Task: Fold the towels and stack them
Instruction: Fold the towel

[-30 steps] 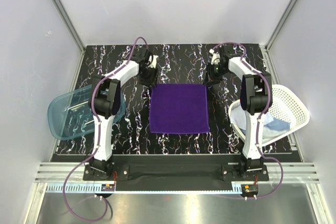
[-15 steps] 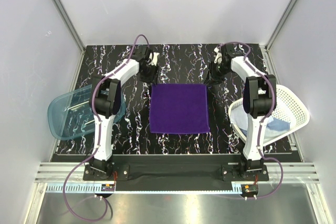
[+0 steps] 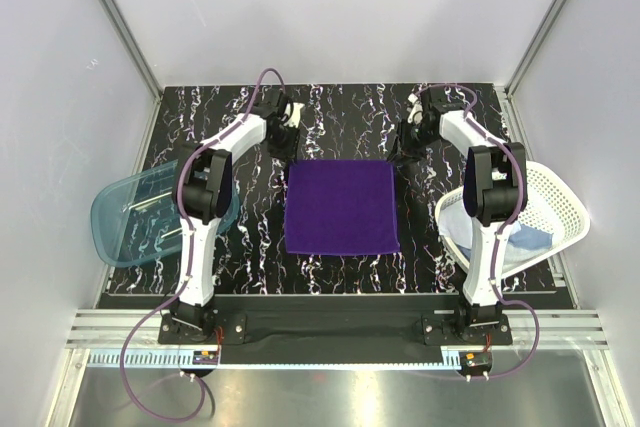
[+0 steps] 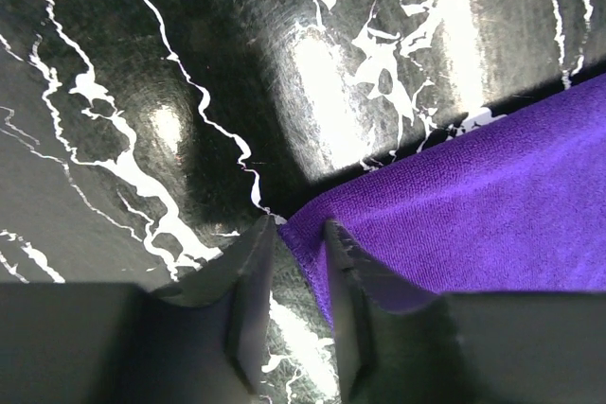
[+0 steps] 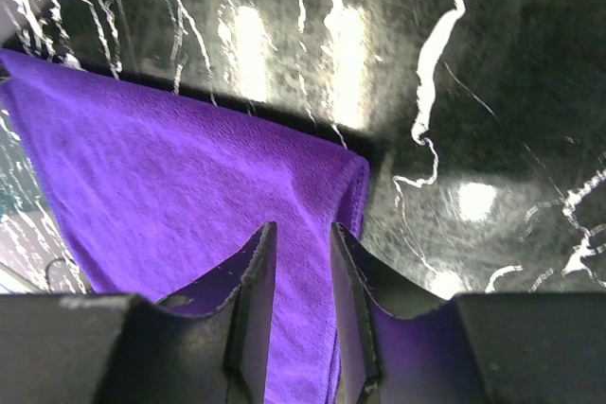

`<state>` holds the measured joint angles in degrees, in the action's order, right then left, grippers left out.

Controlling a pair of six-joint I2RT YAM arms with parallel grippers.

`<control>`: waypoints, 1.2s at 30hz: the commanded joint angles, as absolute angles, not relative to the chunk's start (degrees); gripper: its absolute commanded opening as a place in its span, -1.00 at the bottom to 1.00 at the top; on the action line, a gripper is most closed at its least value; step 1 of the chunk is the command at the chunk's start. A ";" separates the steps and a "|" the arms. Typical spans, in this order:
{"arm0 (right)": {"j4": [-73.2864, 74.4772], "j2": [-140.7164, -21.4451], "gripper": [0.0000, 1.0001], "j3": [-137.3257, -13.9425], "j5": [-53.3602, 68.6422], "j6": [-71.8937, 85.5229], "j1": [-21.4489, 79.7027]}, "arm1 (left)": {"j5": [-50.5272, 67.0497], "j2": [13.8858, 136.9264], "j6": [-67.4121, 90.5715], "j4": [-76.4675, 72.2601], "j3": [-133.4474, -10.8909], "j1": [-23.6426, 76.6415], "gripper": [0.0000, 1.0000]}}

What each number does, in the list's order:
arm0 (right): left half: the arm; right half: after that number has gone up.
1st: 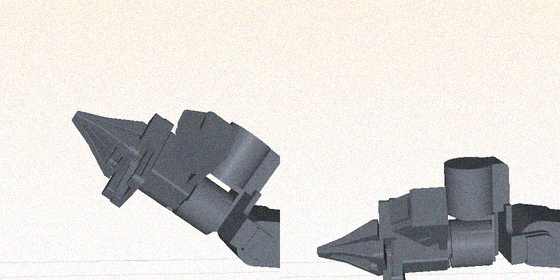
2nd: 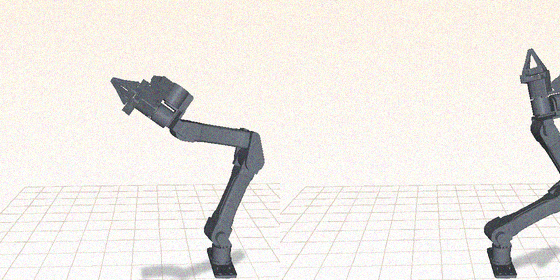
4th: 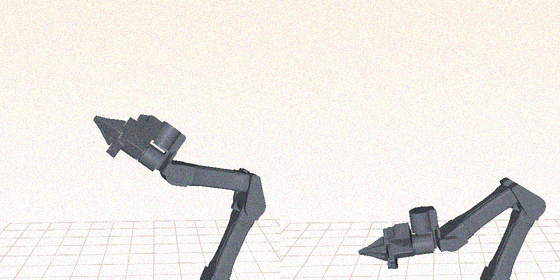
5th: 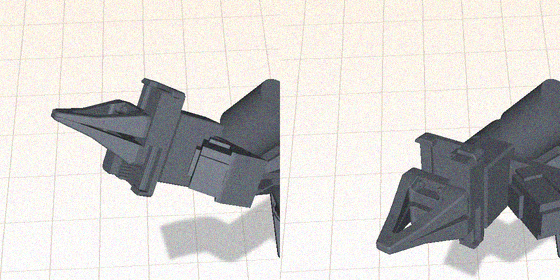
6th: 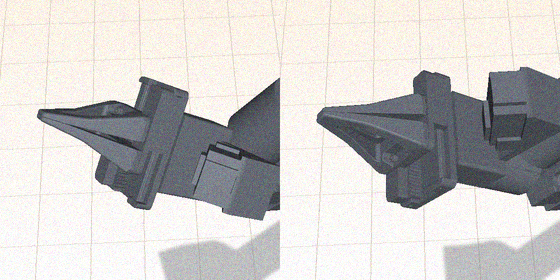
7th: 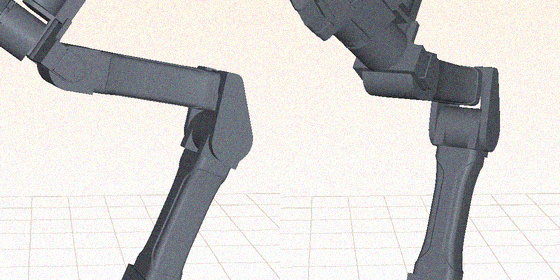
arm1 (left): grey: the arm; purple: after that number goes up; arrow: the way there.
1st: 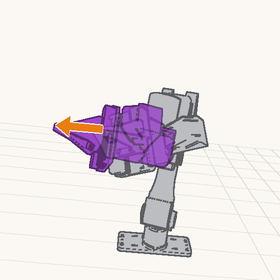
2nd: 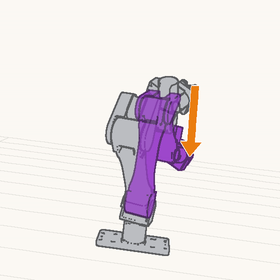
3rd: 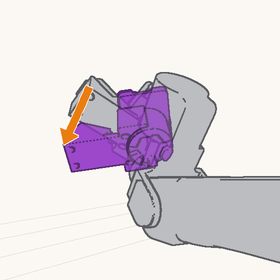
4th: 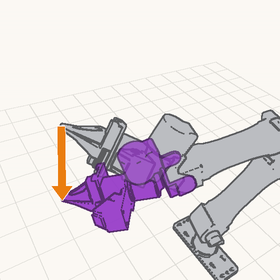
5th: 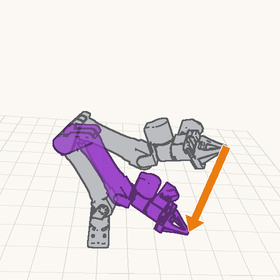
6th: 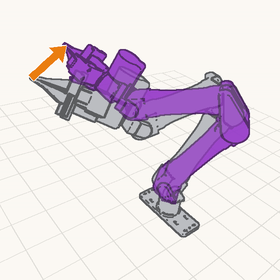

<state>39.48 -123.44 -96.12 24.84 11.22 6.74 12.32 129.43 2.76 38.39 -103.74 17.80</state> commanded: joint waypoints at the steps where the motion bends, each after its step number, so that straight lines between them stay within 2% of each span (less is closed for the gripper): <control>1: 36.65 -124.18 -0.29 -96.50 28.03 12.39 6.68 | 13.62 130.34 1.93 36.65 -104.85 17.58 -0.51; 5: 36.91 -125.59 -0.30 -97.64 27.69 12.57 6.59 | 13.54 130.78 1.93 36.65 -105.29 17.58 -0.70; 10: 37.53 -125.86 -0.29 -97.91 26.02 12.31 6.77 | 13.71 131.22 1.93 36.91 -106.00 17.67 -0.83; 23: 38.06 -125.51 -0.27 -97.74 24.18 12.13 7.21 | 15.03 131.66 2.29 36.91 -106.44 17.67 -0.99; 29: 37.80 -125.24 -0.26 -97.03 23.11 11.87 7.21 | 15.12 131.66 2.46 37.09 -106.44 17.67 -0.98; 36: 35.69 -125.95 -0.37 -96.85 26.45 12.65 7.47 | 15.29 131.66 2.72 37.18 -106.26 17.58 -0.98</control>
<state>37.67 -125.89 -96.18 24.69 12.12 7.05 13.87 130.37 2.66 37.95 -104.31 17.80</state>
